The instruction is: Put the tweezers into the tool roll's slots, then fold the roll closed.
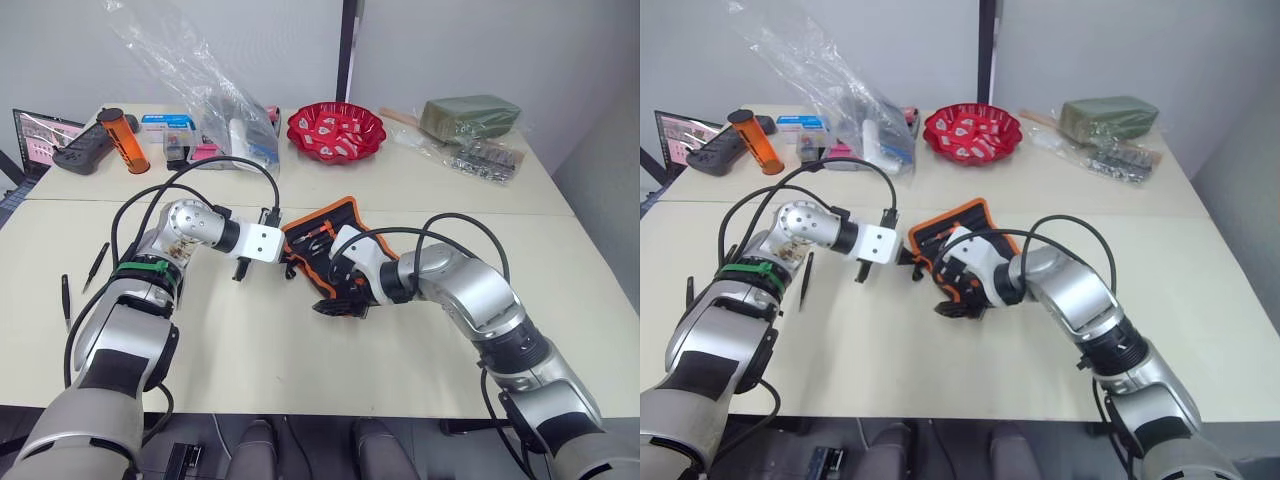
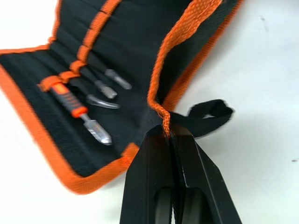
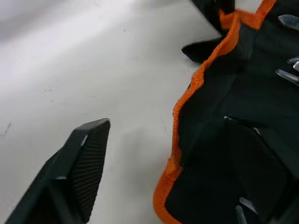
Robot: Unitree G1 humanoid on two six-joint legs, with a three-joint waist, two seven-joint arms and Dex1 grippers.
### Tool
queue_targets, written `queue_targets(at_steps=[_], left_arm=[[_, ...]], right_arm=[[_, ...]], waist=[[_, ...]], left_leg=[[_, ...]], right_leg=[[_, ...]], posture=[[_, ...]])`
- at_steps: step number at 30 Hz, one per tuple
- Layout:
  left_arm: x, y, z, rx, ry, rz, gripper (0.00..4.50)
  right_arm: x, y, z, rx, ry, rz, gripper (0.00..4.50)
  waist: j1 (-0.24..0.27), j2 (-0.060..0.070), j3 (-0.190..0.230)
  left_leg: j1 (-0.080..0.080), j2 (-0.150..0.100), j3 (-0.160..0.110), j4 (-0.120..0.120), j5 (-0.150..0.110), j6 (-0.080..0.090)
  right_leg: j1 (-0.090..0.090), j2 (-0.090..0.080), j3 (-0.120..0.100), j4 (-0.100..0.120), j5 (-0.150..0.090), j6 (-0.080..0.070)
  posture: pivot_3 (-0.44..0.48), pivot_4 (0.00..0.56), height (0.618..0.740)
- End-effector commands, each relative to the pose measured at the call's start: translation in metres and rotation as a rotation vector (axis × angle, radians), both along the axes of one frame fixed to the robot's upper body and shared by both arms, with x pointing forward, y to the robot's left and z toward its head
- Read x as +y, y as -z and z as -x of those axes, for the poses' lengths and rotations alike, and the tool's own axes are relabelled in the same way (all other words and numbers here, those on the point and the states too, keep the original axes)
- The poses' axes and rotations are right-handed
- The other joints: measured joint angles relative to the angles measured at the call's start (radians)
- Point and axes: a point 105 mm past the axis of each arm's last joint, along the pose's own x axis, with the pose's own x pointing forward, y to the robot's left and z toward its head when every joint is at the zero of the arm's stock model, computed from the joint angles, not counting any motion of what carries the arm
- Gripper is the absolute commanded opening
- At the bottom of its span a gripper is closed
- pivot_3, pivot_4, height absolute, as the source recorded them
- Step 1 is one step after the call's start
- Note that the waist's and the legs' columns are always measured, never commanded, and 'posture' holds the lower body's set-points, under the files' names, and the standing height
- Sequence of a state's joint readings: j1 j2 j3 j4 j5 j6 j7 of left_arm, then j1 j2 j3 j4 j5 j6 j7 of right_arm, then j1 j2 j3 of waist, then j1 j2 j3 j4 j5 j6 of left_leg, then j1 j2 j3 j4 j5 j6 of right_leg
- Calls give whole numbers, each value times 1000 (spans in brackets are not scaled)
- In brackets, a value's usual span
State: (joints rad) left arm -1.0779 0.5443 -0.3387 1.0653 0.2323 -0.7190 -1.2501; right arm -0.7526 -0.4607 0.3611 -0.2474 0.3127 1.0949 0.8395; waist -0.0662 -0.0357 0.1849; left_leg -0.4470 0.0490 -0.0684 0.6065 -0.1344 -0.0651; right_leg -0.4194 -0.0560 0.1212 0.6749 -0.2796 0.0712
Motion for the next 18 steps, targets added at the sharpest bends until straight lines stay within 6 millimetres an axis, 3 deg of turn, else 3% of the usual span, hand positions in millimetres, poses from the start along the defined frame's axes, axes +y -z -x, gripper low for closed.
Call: queue_targets(at_steps=[1, 7, 13, 18], left_arm=[[0, -12, 1, -38, 21, 28, 0], [4, -15, 5, -38, 30, 22, 0], [14, -5, 8, -29, 8, 0, 0], [25, 13, 13, -23, 8, -80, 0]], right_arm=[[1, -12, 5, 5, 3, -71, 3914], [5, -11, 2, 43, 53, -132, 2039], [13, 6, 14, 104, 15, -116, 18], [20, 20, 20, 169, 1, -131, 18]], waist=[[0, 0, 0], [-3, 0, 0], [-4, 0, 0], [-4, 0, 0]], left_leg=[[0, 0, 0, 0, 0, 0], [0, 0, -1, 0, 0, 0], [0, 0, -1, 1, 0, 0], [1, 0, -2, 1, 0, 0]], right_leg=[[0, 0, 0, 0, 0, 0], [0, 0, 0, 1, 0, 0], [0, 0, -1, 2, 0, 0], [0, 1, -1, 4, 0, 0]], posture=[[0, 150, 740], [0, 150, 740], [0, 150, 740], [0, 150, 740]])
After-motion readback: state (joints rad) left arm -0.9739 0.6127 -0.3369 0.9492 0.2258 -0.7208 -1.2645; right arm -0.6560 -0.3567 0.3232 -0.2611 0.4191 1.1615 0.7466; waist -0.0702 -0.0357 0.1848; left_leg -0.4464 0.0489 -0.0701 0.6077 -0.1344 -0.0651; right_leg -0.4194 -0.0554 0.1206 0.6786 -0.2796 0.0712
